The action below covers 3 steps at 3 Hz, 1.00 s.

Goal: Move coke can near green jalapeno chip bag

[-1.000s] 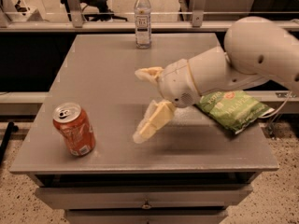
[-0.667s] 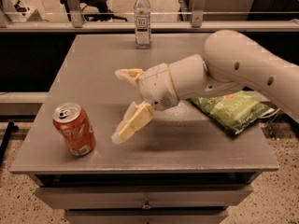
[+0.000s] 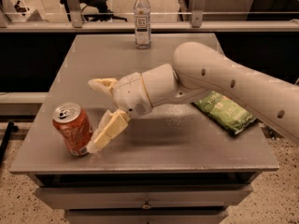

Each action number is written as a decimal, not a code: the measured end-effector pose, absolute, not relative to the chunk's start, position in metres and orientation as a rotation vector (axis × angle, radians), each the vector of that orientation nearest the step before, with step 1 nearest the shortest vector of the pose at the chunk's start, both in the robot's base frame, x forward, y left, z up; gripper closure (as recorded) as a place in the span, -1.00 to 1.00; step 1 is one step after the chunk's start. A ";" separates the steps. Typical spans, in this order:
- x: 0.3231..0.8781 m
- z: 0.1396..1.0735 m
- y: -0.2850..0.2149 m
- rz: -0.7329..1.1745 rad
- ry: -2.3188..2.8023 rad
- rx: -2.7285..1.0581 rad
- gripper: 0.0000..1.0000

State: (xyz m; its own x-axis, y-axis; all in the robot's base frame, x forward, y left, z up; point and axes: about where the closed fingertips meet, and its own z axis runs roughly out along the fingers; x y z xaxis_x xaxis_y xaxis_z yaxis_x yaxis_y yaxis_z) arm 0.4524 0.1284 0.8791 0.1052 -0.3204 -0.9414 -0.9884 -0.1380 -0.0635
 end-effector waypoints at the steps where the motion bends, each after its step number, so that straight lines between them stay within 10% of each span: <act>1: 0.441 0.878 0.141 1.112 1.312 -1.603 -1.00; 3: 0.423 0.877 0.159 1.178 1.282 -1.603 -0.67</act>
Offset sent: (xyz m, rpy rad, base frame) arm -0.0310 0.0299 0.0020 0.0353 0.0672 0.0883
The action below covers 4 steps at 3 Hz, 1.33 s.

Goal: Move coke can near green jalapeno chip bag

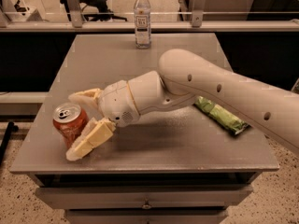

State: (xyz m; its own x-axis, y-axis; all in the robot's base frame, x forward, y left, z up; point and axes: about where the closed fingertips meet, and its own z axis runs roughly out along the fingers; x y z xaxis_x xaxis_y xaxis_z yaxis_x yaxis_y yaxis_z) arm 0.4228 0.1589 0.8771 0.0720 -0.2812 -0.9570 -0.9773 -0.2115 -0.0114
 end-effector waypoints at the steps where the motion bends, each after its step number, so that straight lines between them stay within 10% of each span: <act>1: 0.420 0.875 0.162 1.190 1.283 -1.594 -0.20; 4: 0.472 0.908 0.092 1.053 1.319 -1.526 1.00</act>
Offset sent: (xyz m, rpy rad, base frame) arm 0.0030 -0.0102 -0.0012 0.0069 0.0142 -0.0415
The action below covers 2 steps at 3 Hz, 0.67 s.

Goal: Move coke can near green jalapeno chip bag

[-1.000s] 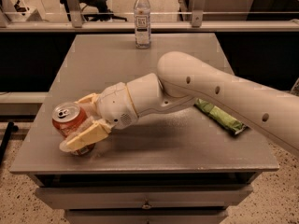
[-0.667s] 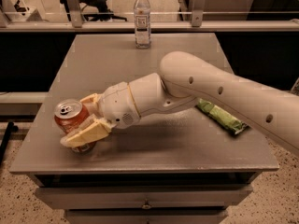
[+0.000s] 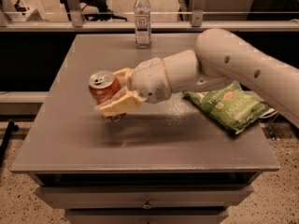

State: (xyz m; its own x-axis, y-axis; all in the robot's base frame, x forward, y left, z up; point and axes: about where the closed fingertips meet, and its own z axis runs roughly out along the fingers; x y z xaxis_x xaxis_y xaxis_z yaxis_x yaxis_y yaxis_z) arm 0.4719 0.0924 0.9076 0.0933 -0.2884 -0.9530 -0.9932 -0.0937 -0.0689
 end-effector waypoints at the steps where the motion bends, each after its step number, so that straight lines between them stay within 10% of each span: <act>1: 0.524 0.935 0.030 0.968 1.342 -1.446 1.00; 2: 0.531 0.954 0.026 0.934 1.317 -1.435 1.00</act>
Offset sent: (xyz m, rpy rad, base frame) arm 0.0429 -0.0512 0.0224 0.0142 -0.0291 -0.0802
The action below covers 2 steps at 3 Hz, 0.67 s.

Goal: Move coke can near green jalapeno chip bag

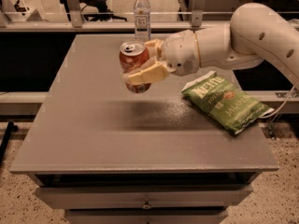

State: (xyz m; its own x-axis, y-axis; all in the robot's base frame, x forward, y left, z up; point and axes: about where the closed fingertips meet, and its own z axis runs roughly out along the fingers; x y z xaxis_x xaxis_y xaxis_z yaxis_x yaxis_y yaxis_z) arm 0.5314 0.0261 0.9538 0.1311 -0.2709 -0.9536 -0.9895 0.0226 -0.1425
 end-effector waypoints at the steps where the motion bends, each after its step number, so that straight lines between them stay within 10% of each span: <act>1: 0.541 0.953 0.018 0.916 1.307 -1.429 1.00; 2: 0.572 0.941 -0.015 0.881 1.320 -1.415 1.00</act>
Offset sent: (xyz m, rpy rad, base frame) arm 0.0860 -0.0943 -0.0220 -0.0060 -0.0565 -0.1003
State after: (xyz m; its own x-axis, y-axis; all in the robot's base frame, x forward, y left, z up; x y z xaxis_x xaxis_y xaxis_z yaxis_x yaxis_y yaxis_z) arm 0.5718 -0.0153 0.9414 0.1492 -0.2786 -0.9488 -0.9831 0.0615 -0.1726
